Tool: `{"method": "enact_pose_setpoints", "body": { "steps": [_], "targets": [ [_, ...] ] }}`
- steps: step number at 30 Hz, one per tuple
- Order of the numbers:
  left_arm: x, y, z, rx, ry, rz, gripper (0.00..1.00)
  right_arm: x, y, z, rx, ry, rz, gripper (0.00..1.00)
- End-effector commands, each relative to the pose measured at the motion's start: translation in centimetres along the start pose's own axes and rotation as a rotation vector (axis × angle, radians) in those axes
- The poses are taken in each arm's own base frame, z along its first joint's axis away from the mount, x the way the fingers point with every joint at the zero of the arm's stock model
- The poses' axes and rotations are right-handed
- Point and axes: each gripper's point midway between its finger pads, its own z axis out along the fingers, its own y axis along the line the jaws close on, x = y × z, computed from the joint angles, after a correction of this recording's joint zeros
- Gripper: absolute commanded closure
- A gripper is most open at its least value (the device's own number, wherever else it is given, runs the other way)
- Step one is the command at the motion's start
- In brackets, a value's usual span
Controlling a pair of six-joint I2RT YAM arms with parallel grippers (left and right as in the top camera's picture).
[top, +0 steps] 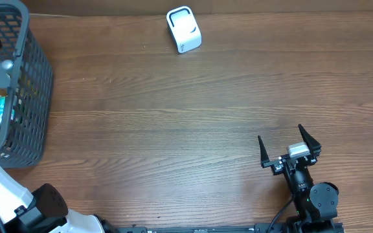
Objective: Scan the item barcode
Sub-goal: 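Raise the left gripper and reach into the grey basket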
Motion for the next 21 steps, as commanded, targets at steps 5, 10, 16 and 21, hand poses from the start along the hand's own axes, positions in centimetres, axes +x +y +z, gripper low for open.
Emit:
{"method": "enact_pose_setpoints", "body": {
  "steps": [5, 10, 16, 21],
  "targets": [
    [0.2, 3.9, 0.4, -0.206, 0.020, -0.081, 0.01, 0.3, 0.1, 0.0, -0.002, 0.001, 0.004, 0.00],
    [2.3, 6.5, 2.3, -0.282, 0.102, -0.147, 0.00, 0.3, 0.1, 0.0, -0.002, 0.001, 0.004, 0.00],
    [5.2, 8.2, 6.2, -0.278, 0.215, -0.187, 0.00, 0.3, 0.1, 0.0, -0.002, 0.001, 0.004, 0.00],
    [6.9, 9.8, 9.2, -0.282, 0.268, -0.206, 0.00, 0.3, 0.1, 0.0, -0.002, 0.001, 0.004, 0.00]
  ]
}}
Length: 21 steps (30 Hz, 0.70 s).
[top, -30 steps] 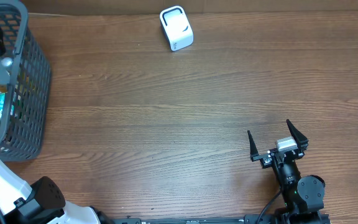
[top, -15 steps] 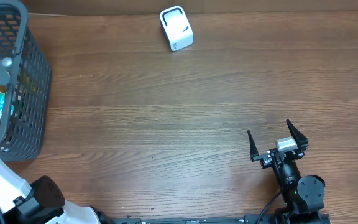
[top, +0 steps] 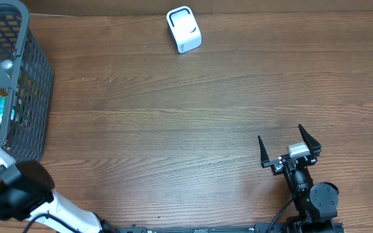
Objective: Scan the item barcode
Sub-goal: 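Raise the left gripper and reach into the grey basket, then grasp the yellow oil bottle in the basket with the left gripper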
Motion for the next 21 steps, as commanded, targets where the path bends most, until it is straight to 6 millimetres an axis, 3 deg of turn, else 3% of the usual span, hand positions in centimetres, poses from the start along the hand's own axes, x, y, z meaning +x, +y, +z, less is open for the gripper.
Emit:
{"method": "enact_pose_setpoints", "body": {
  "steps": [1, 5, 12, 17, 21],
  "targets": [
    [-0.2, 1.1, 2.0, -0.019, 0.012, -0.019, 0.00, 0.3, 0.1, 0.0, -0.002, 0.001, 0.003, 0.00],
    [0.3, 1.3, 4.7, 0.009, 0.047, -0.017, 0.01, 0.3, 0.1, 0.0, -0.002, 0.001, 0.003, 0.00],
    [2.2, -0.2, 9.7, 0.135, 0.136, -0.011, 0.00, 0.3, 0.1, 0.0, -0.002, 0.001, 0.003, 0.00],
    [4.2, -0.1, 12.8, 0.147, 0.207, 0.019, 0.10, 0.3, 0.1, 0.0, -0.002, 0.001, 0.003, 0.00],
    [5.3, -0.4, 14.7, 0.182, 0.244, 0.030, 0.13, 0.3, 0.1, 0.0, -0.002, 0.001, 0.003, 0.00]
  ]
}}
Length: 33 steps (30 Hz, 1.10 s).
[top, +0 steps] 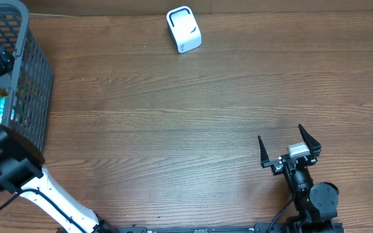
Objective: Scan the item barcode
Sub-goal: 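Grasp the yellow oil bottle in the basket with the left gripper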
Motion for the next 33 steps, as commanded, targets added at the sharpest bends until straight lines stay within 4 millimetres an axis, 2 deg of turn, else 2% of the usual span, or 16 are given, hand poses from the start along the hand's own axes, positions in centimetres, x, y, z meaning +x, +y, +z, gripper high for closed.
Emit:
{"method": "enact_pose_setpoints", "body": {
  "steps": [1, 4, 9, 13, 18, 22, 24, 29, 33],
  "targets": [
    [-0.1, -0.7, 1.2, 0.070, 0.005, 0.057, 0.13, 0.3, 0.1, 0.0, -0.002, 0.000, 0.003, 0.00],
    [0.1, -0.7, 2.2, 0.086, 0.018, 0.064, 0.15, 0.3, 0.1, 0.0, -0.002, 0.000, 0.003, 0.00],
    [0.7, -0.5, 3.6, 0.089, 0.046, 0.063, 0.28, 0.3, 0.1, 0.0, -0.002, 0.000, 0.003, 0.00],
    [0.6, -0.5, 3.6, 0.089, 0.043, 0.063, 0.46, 0.3, 0.1, 0.0, -0.002, 0.000, 0.003, 0.00],
    [0.7, -0.5, 3.7, 0.088, 0.044, 0.063, 0.45, 0.3, 0.1, 0.0, -0.002, 0.001, 0.003, 0.00],
    [0.7, -0.5, 3.6, 0.091, 0.045, 0.063, 0.59, 0.3, 0.1, 0.0, -0.002, 0.000, 0.003, 0.00],
    [0.4, -0.8, 3.2, 0.100, 0.033, 0.066, 0.60, 0.3, 0.1, 0.0, -0.002, 0.000, 0.003, 0.00],
    [-2.1, -1.3, -0.6, 0.083, -0.069, 0.093, 0.64, 0.3, 0.1, 0.0, -0.002, 0.000, 0.003, 0.00],
    [-5.3, -2.3, -6.5, 0.063, -0.221, 0.132, 0.67, 0.3, 0.1, 0.0, -0.002, 0.000, 0.003, 0.00]
  ]
}}
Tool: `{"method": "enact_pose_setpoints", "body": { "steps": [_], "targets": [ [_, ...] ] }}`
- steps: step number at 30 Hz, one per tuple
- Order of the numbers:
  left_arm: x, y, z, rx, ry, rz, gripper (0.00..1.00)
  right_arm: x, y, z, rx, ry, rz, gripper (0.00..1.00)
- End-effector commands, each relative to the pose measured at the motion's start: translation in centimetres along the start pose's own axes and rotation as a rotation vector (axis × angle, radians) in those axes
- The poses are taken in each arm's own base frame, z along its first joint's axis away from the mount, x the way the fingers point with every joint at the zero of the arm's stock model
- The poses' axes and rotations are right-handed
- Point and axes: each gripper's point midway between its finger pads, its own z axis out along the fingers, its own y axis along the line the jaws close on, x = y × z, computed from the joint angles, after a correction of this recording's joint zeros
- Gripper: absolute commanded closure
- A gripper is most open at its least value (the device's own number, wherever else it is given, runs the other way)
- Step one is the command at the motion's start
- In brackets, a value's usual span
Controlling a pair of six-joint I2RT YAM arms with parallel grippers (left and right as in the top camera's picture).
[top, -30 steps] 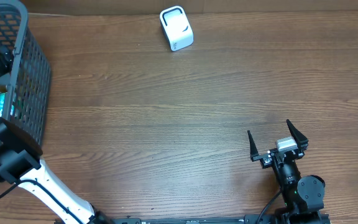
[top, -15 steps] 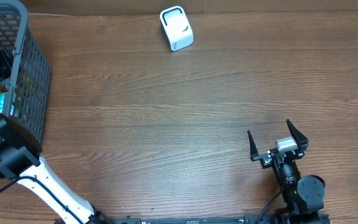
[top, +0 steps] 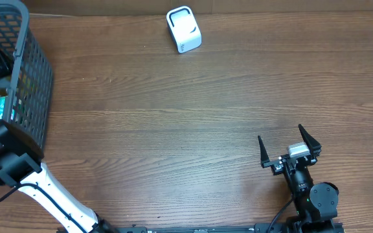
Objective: Scan the item barcode
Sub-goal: 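Grasp the yellow oil bottle in the basket with the left gripper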
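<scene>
A white barcode scanner point(top: 184, 29) stands at the far middle of the wooden table. The grey mesh basket point(top: 30, 77) at the far left holds items, among them a teal package. My left gripper is down inside the basket, above the items. It is cut off by the frame edge, so its jaws cannot be read. My right gripper point(top: 280, 133) rests open near the front right, holding nothing.
The left arm's white and black links point(top: 8, 162) rise along the basket's front side at the left edge. Bare wooden tabletop point(top: 173, 129) stretches between the basket, the scanner and the right arm.
My left gripper has shifted slightly inside the basket, with a dark finger now showing nearer the basket's right wall. The right arm, the scanner and the basket are unchanged.
My left gripper was first at the basket's far left corner, with its arm low at the front left. The arm then stood closer to the basket at each moment. The gripper was inside the basket over the items, and still is. The right arm stayed put.
</scene>
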Motion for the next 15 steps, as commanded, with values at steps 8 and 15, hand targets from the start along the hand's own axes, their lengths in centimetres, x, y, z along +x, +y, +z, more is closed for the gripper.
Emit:
{"method": "enact_pose_setpoints", "body": {
  "steps": [8, 15],
  "targets": [
    [-8.6, -5.9, -20.7, -0.011, -0.509, 0.035, 0.68, 0.3, 0.1, 0.0, -0.002, 0.000, 0.004, 0.00],
    [-7.8, -10.7, -29.2, 0.035, -0.665, 0.057, 0.71, 0.3, 0.1, 0.0, -0.002, 0.000, 0.004, 0.00]
  ]
}}
